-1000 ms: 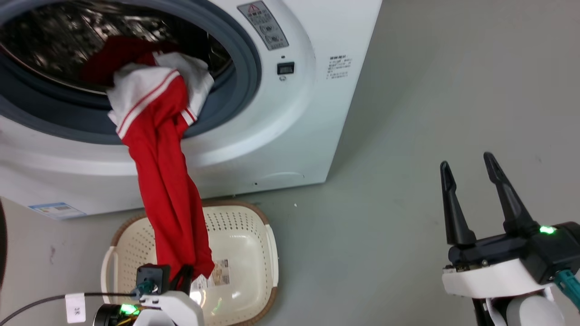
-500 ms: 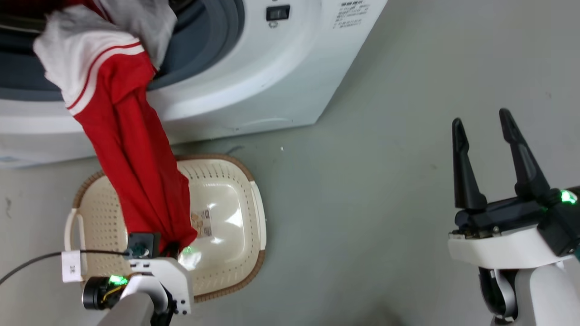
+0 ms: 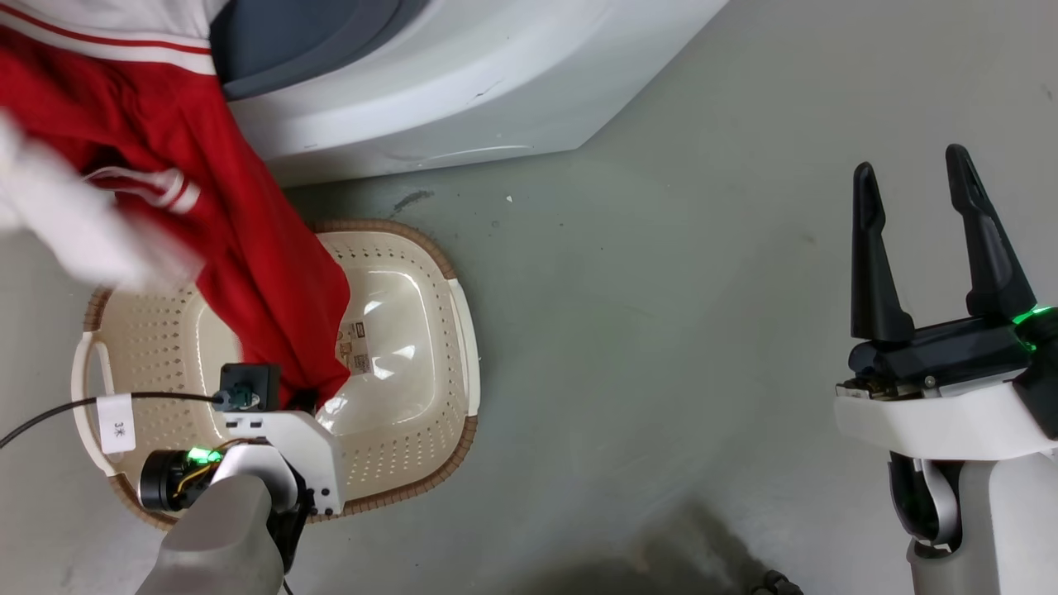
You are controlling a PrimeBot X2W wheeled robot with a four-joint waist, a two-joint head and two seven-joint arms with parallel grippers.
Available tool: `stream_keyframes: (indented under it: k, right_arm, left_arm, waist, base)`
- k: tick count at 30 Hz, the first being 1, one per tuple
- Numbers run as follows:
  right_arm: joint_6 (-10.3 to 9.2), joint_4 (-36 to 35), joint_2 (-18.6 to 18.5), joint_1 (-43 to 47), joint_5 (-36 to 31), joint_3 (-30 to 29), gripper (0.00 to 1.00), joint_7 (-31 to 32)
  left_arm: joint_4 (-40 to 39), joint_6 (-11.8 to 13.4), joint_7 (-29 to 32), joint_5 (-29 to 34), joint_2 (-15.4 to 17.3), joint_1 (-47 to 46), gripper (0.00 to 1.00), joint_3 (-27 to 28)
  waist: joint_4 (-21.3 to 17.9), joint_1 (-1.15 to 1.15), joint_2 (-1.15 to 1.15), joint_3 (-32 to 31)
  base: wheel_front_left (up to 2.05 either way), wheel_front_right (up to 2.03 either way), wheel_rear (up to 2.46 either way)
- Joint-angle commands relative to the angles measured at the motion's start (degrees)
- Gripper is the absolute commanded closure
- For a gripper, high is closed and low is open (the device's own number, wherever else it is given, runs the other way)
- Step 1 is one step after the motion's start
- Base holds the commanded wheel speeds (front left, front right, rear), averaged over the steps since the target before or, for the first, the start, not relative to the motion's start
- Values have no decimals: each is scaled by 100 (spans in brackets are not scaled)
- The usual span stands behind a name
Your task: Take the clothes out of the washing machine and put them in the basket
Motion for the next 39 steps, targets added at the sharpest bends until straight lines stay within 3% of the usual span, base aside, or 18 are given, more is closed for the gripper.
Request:
stream_keyframes:
  k: [1, 10, 11, 12, 25, 34, 39]
  right_arm:
    - [-4, -26, 1, -104, 18, -14, 0, -14]
    - [-4, 5, 1, -142, 46, -22, 0, -14]
    - [-4, 11, 1, -145, 46, -19, 0, -14]
    - [-4, 22, 1, -144, 46, -18, 0, -14]
    - [-4, 217, 1, 177, 18, 76, 0, -14]
    - [-4, 325, 0, 564, -60, 65, 0, -14]
    - [-4, 351, 0, 720, -85, 71, 0, -14]
  left_arm:
    - [37, -2, 23, -28, -21, -75, 100, -5]
    - [121, -2, 47, -36, -34, -224, 100, -61]
    - [125, 4, 52, -44, -33, -223, 83, -64]
    - [127, 39, 20, -21, -30, -222, 0, -77]
    - [-4, 155, -155, 4, -179, 282, 0, -75]
    - [-1708, 733, -152, 537, 3, 1121, 0, 522]
    - [-2581, 909, -152, 1000, -4, 1609, 0, 1013]
  waist:
    - [-5, -1, 0, 50]
    - [-15, -1, 0, 112]
    - [-12, -1, 0, 102]
    - [-4, -1, 0, 81]
    - [131, -1, 0, -828]
    - [267, -1, 0, -1572]
    - [302, -1, 0, -1857]
  base:
    - [0, 0, 0]
    - [0, 0, 0]
    - [0, 0, 0]
    - [0, 0, 0]
    - [0, 0, 0]
    - [0, 0, 0]
    - [0, 0, 0]
